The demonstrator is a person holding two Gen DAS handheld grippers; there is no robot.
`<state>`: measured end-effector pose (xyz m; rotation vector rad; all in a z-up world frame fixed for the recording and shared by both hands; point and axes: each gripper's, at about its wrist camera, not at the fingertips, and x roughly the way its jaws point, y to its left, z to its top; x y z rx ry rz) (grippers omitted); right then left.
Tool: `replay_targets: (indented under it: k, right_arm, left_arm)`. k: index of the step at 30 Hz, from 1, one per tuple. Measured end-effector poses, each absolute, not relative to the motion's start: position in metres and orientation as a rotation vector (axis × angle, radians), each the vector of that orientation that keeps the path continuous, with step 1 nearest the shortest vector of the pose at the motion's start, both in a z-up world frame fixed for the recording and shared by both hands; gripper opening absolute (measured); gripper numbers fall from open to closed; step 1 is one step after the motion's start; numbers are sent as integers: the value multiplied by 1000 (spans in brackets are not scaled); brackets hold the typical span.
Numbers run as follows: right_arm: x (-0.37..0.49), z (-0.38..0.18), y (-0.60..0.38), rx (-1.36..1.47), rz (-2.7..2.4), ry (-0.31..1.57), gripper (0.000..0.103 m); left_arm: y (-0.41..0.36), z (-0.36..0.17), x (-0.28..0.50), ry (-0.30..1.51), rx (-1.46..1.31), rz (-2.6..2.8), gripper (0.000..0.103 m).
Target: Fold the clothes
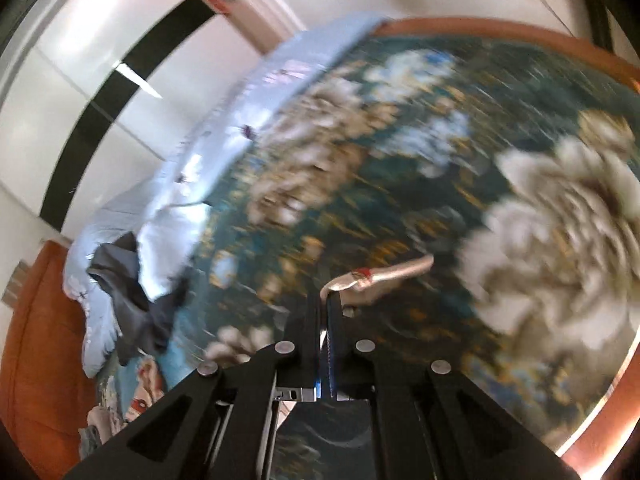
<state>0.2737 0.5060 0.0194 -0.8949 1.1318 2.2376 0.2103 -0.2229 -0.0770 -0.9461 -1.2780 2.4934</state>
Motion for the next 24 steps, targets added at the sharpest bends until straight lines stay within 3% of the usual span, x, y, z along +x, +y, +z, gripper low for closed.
replay_targets:
  k: [18,24]
  right_arm:
    - [286,-43,526,-1077,2100,1191,3]
    - [289,-46,538,-1070,2113,1263,3]
  left_arm:
    - [-221,-87,216,-1201,-1191,2612,15]
    - [-228,-86,219,-1209,-1257,2672,35]
